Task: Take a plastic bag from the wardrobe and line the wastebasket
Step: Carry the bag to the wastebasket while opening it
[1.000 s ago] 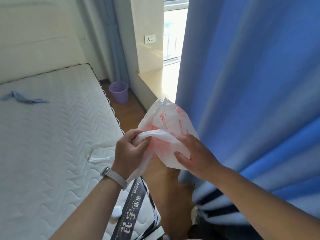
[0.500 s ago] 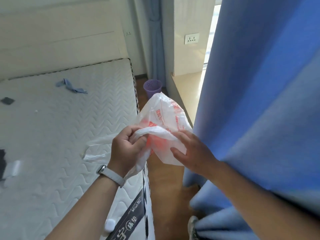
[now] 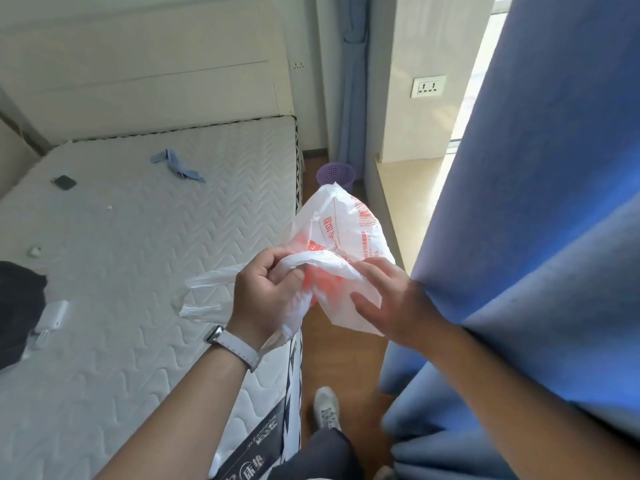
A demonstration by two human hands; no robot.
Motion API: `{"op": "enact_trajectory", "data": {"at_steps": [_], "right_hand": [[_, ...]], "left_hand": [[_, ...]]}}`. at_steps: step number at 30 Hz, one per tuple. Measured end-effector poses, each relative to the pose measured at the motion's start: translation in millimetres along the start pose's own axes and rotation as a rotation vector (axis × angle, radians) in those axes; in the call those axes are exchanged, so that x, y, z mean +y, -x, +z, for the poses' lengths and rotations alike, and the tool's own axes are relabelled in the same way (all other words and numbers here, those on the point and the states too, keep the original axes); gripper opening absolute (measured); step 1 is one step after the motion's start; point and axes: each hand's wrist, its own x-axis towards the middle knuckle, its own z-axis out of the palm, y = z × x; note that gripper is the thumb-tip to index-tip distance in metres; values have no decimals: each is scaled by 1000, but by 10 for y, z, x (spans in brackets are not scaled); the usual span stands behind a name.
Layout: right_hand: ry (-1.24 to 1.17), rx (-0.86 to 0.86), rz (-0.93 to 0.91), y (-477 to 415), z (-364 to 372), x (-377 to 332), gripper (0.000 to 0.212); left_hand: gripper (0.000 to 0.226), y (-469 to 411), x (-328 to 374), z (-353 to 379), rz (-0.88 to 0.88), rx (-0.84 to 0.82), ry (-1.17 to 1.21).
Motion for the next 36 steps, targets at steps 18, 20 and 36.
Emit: {"op": "enact_trajectory", "data": {"at_steps": [18, 20, 36], "right_hand": [[144, -54, 171, -2426, 387, 635, 48], [167, -53, 174, -2695, 360, 684, 48], [155, -13, 161, -4130, 383, 1681, 44]], "left_hand": [[12, -2691, -763, 141, -41, -72, 104], [13, -2944, -790, 146, -45, -68, 113], [11, -4600, -1005, 696, -104, -63, 60]]}}
